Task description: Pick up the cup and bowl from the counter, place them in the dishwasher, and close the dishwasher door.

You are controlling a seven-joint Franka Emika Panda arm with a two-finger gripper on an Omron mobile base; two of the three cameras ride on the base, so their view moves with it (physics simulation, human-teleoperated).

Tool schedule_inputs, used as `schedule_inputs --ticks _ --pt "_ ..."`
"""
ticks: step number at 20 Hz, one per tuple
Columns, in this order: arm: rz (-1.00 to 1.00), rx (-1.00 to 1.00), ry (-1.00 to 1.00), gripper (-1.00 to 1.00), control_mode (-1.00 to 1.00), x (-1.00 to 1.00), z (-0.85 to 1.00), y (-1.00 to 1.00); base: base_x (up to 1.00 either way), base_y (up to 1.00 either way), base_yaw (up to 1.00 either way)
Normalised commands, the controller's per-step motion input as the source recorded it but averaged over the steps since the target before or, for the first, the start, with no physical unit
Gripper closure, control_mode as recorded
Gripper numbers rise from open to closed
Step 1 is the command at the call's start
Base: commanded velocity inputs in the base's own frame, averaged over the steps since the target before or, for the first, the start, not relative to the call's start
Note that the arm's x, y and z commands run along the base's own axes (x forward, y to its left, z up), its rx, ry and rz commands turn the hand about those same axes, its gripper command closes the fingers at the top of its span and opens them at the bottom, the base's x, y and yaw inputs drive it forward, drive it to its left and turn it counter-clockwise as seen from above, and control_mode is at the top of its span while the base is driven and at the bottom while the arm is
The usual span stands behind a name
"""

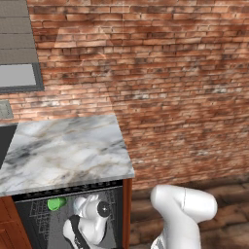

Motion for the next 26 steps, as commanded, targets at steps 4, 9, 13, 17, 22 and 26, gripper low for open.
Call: schedule_inputs --ticks 4,9,13,17,22,26 --pt "-0.06 -0.01 0.03 1.0 -1.0 0.13 -0.04 0.0 0.0 0.0 0.0" --pt "-0.06 -0.11 0.0 1.0 -1.0 0.0 -0.04 0.09 0.0 0.0 0.0" --pt "-0.02 -0.19 -0.03 1.0 -1.0 0.0 -0.01 0.11 0.0 0.0 0.0" --pt "0.0 -0.22 -0.14 1.0 -1.0 0.0 0.0 0.06 0.0 0.0 0.0" --pt "0.0 -0.24 -0.24 1.0 -1.0 0.0 -0.01 0.0 0.0 0.0 0.0" --pt "0.0 -0.27 -0.27 1.0 -1.0 0.0 -0.08 0.0 0.0 0.0 0.0"
